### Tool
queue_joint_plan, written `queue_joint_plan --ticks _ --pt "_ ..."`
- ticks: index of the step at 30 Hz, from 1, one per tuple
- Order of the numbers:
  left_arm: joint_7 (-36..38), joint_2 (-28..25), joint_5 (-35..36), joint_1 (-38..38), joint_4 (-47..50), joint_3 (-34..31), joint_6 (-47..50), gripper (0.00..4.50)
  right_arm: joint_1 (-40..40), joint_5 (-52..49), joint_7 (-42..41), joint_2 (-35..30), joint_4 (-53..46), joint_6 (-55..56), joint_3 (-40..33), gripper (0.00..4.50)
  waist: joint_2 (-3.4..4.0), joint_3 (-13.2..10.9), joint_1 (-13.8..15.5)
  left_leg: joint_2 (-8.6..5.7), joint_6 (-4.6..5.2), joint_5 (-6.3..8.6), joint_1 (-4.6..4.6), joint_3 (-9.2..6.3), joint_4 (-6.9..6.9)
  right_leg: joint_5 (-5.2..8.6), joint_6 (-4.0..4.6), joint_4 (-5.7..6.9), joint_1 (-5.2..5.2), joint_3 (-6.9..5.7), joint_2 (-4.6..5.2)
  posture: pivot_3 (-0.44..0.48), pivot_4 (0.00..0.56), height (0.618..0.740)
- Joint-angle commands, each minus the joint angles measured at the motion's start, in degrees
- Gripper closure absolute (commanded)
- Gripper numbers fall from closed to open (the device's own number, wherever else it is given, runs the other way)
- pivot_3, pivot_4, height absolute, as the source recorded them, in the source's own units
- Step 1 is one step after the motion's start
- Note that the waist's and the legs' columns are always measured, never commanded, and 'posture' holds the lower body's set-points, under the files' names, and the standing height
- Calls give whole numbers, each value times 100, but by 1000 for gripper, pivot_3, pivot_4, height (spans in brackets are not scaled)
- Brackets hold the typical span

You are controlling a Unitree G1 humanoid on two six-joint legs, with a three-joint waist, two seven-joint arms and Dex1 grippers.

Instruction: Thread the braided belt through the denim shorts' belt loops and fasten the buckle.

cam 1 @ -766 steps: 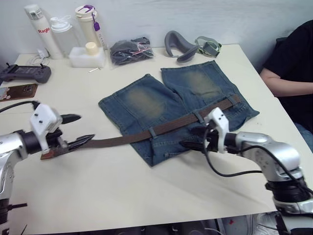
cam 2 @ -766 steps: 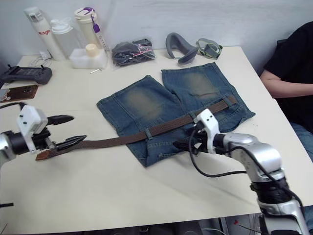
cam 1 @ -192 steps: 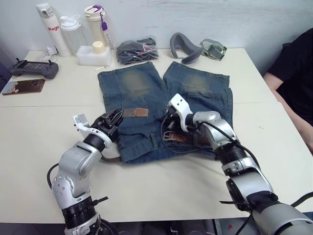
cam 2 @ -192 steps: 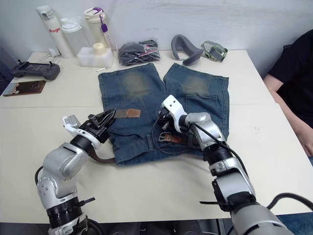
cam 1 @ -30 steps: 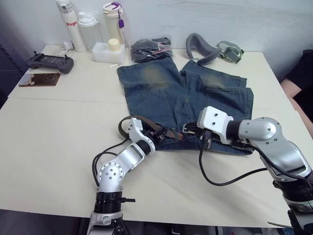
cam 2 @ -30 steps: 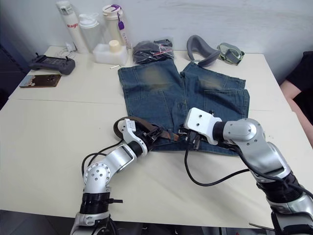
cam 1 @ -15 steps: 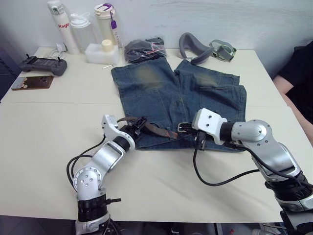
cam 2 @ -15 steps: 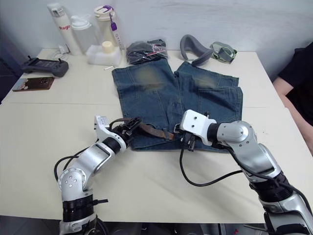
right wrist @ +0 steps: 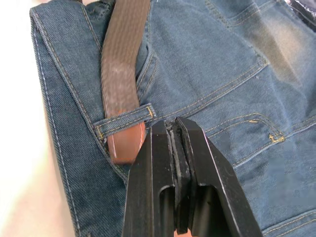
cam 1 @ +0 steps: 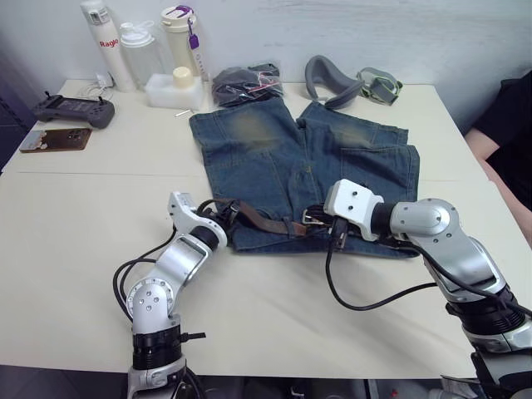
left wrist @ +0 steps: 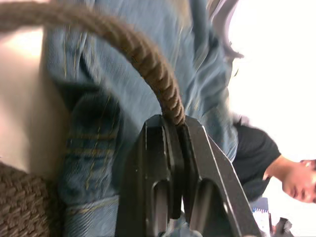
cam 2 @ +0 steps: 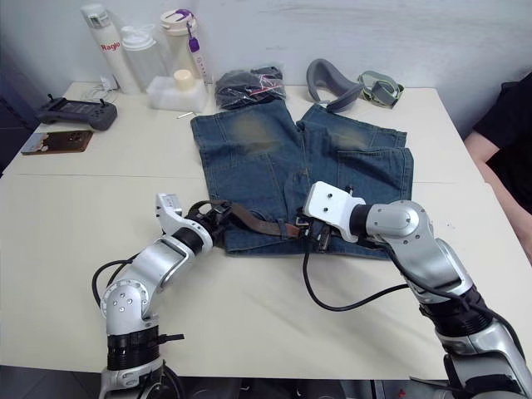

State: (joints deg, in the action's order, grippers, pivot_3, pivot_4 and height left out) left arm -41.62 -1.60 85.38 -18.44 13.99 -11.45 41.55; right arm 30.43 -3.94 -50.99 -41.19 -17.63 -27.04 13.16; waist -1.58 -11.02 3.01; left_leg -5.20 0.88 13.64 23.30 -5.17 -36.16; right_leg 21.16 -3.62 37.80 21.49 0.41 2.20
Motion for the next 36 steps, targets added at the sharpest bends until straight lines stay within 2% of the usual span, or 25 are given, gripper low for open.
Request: queue_joint_plan --ticks 1,4,9,13,16,30,33,36 --pt "73 49 91 -219 -209 208 165 4459 3 98 -48 -205 -127 152 -155 4500 0 0 4 0 0 0 0 0 0 0 0 0 -1 0 0 0 150 740" --pt "98 175 17 -316 -404 320 229 4459 -125 193 -72 -373 -200 278 -175 4500 0 0 8 -2 1 1 0 0 -1 0 0 -1 -1 0 2 0 150 740" --pt "136 258 -33 -384 -505 315 251 4459 -531 612 -136 -798 -117 1143 -117 4500 0 0 22 -2 2 2 1 3 -1 0 0 -5 -3 1 2 0 150 740" --pt "192 171 -86 -412 -572 246 274 4500 -781 637 -177 -975 48 1823 -292 3152 0 0 17 -1 2 1 0 4 -3 0 0 -3 -5 0 1 0 150 740" --pt "234 149 -122 -445 -624 223 283 4500 -862 1041 -49 -1057 273 2514 -143 1763 0 0 8 0 2 1 -1 6 -7 0 -1 2 -5 1 1 0 150 740" --pt "259 113 -148 -471 -592 122 367 4500 -657 1634 220 -408 1050 3444 149 1763 0 0 4 0 1 0 -2 5 -10 0 -1 5 -4 3 0 0 150 740" --pt "268 121 -166 -459 -570 139 376 4500 -605 1617 224 -321 1104 3576 146 2566 0 0 4 0 1 0 -2 5 -11 0 -1 5 -4 3 0 0 150 740" --pt "426 -20 -299 -431 -518 227 500 4500 -574 1607 183 -299 1129 3638 125 4058 0 0 2 0 1 0 -2 5 -11 0 -1 6 -4 3 0 0 150 740"
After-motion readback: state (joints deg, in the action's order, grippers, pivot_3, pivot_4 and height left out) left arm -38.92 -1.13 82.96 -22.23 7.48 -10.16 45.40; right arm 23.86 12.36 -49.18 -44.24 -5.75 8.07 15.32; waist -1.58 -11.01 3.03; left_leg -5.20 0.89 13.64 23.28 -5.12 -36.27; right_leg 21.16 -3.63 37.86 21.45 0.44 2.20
